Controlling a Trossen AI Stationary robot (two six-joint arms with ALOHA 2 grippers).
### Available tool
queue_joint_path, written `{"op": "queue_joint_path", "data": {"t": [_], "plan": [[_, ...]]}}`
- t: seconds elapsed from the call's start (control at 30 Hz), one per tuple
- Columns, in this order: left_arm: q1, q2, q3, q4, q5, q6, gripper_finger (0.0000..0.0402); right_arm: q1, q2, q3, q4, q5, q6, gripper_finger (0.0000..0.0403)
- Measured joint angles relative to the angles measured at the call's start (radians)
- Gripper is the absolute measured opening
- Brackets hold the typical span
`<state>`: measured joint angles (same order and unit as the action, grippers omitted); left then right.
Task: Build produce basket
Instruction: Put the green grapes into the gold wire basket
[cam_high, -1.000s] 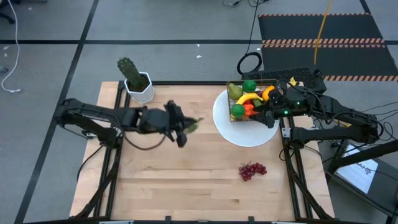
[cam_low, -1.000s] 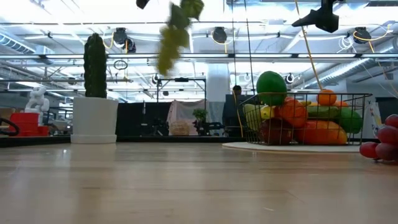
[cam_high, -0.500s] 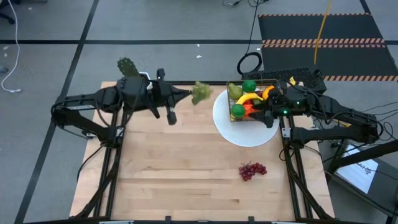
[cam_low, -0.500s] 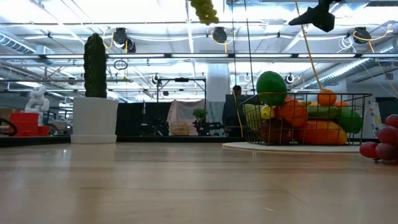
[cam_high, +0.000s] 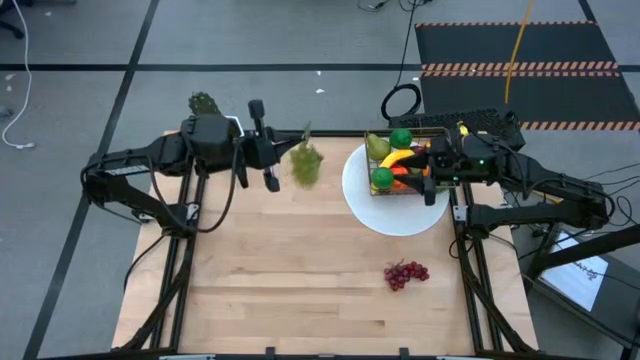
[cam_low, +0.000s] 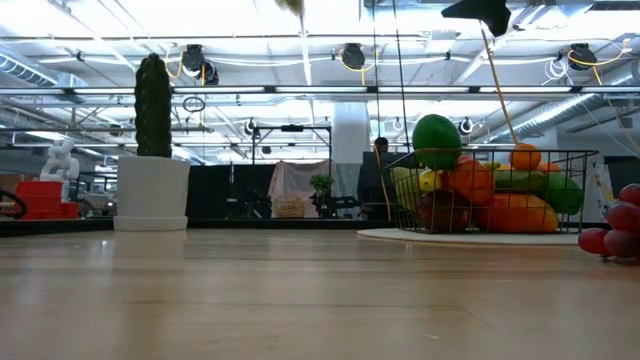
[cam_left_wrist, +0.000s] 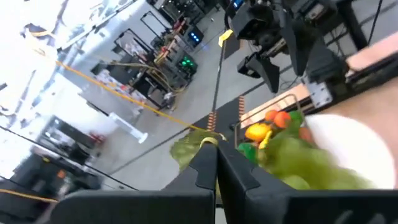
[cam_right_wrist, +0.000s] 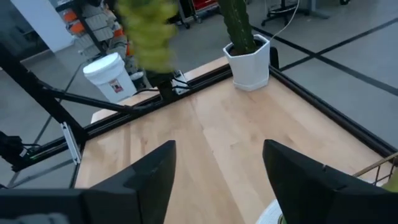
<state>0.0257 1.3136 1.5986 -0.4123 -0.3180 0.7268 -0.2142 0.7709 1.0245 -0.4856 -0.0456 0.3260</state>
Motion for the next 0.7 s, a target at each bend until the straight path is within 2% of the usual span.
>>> {"op": "queue_joint_path", "data": {"t": [0.53,0.7], "plan": [[0.009,0.001,0.0,-0.006,-0.166,0.328,0.0004,0.0,0.069,0.0,0.016,-0.007,0.189,0.0231],[0.009,0.001,0.0,-0.006,-0.181,0.335,0.0003,0.0,0.098,0.0,0.108,-0.006,0.18,0.0231]]}}
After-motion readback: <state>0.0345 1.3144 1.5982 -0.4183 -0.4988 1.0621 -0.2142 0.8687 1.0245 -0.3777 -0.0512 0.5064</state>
